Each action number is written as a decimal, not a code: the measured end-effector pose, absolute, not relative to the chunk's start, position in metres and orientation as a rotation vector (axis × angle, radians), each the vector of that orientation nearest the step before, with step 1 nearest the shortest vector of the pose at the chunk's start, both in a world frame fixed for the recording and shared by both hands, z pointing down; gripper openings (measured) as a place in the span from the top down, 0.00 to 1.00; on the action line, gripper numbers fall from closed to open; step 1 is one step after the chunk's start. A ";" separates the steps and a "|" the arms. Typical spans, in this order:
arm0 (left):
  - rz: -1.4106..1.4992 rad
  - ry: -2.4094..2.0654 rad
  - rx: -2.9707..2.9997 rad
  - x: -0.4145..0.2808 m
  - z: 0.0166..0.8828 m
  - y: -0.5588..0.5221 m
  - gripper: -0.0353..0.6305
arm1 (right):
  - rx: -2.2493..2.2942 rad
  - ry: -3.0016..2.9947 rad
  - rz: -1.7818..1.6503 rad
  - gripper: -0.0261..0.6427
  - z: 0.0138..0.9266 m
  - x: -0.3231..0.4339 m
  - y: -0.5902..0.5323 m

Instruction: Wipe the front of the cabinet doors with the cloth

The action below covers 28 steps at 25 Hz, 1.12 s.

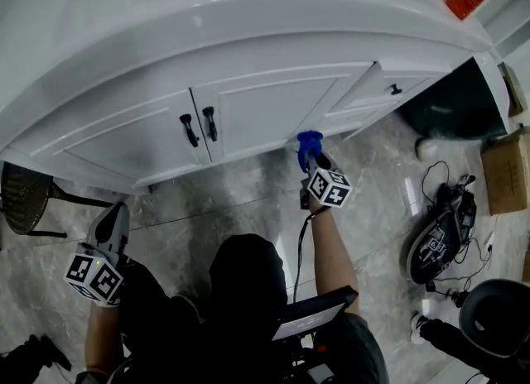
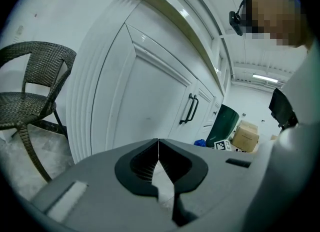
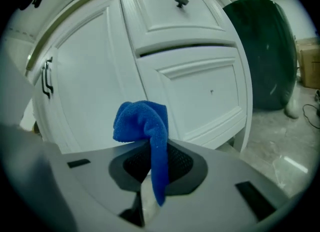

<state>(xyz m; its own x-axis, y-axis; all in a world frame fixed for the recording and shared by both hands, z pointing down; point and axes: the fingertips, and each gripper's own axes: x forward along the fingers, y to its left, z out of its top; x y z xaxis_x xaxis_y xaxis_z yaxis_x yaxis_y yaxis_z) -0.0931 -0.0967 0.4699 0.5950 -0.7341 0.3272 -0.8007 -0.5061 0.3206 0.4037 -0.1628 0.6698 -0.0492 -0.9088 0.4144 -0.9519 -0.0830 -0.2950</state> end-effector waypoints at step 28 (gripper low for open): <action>0.032 -1.387 2.572 -0.132 0.383 -0.101 0.94 | 1.255 -2.976 0.322 0.88 0.355 0.004 -0.097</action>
